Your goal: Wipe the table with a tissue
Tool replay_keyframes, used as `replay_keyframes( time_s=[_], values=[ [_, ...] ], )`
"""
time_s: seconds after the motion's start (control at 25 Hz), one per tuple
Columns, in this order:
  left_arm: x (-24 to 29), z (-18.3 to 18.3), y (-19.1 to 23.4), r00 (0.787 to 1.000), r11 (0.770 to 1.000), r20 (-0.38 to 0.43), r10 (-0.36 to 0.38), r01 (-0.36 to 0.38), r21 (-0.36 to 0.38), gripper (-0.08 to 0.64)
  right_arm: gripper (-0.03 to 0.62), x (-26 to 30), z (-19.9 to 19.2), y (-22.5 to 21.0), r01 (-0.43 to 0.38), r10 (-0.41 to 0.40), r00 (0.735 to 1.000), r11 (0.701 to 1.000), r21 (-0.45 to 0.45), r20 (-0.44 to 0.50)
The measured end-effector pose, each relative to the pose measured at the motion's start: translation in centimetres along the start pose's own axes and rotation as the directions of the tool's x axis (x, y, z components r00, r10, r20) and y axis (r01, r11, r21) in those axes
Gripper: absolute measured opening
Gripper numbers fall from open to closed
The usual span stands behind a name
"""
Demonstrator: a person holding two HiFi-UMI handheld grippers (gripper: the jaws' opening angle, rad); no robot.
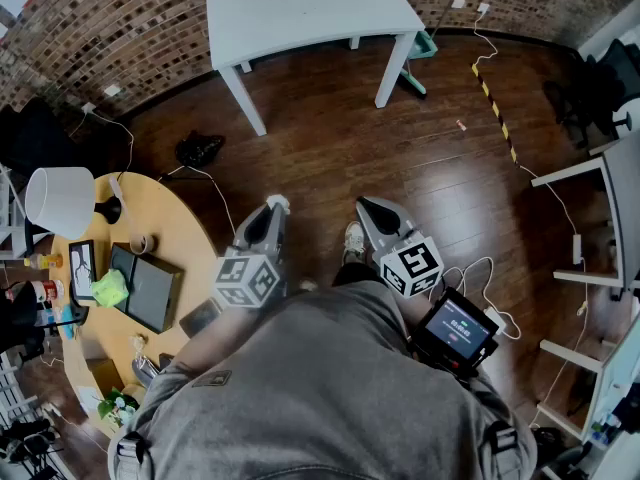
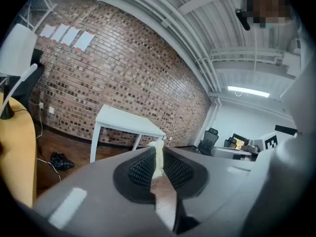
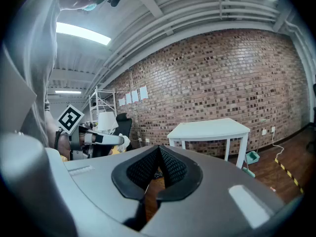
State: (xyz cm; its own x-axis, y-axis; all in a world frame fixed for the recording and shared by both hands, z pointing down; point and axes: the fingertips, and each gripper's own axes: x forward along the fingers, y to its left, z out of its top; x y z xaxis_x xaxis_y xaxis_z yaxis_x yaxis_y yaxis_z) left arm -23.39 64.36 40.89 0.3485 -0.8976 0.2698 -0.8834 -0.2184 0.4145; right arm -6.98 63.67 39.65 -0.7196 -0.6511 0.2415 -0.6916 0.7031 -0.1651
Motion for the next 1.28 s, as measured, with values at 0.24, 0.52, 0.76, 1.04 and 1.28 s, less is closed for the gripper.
replay_keyframes(
  time_s=[0.24,0.52,0.76,1.04,1.28],
  values=[
    [6.2,2.0,-1.5,1.000,1.000,0.008,0.019,-0.019,0.009,0.041,0.012,1.6,1.9,-6.7,-0.007,0.007,1.000,1.000,-0.003,-0.001],
    [12.1,4.1,-3.2,0.998,0.998,0.017,0.053,-0.054,0.035,0.041,0.012,3.4,3.0,-13.5,-0.024,0.024,1.000,1.000,0.002,-0.011],
    [16.2,5.0,-4.2,0.997,0.997,0.017,0.072,-0.072,0.030,0.041,0.012,4.9,3.8,-17.2,-0.042,0.042,0.999,0.999,0.010,-0.017],
    [19.8,5.9,-3.0,0.997,0.997,-0.001,0.081,-0.081,0.007,0.041,0.012,7.6,4.7,-19.5,-0.045,0.045,0.998,0.999,0.024,-0.036],
    [24.3,7.1,-0.4,0.999,0.999,0.008,0.049,-0.049,-0.013,0.041,0.012,11.5,5.3,-21.7,-0.020,0.020,0.999,1.000,0.006,-0.050]
  ],
)
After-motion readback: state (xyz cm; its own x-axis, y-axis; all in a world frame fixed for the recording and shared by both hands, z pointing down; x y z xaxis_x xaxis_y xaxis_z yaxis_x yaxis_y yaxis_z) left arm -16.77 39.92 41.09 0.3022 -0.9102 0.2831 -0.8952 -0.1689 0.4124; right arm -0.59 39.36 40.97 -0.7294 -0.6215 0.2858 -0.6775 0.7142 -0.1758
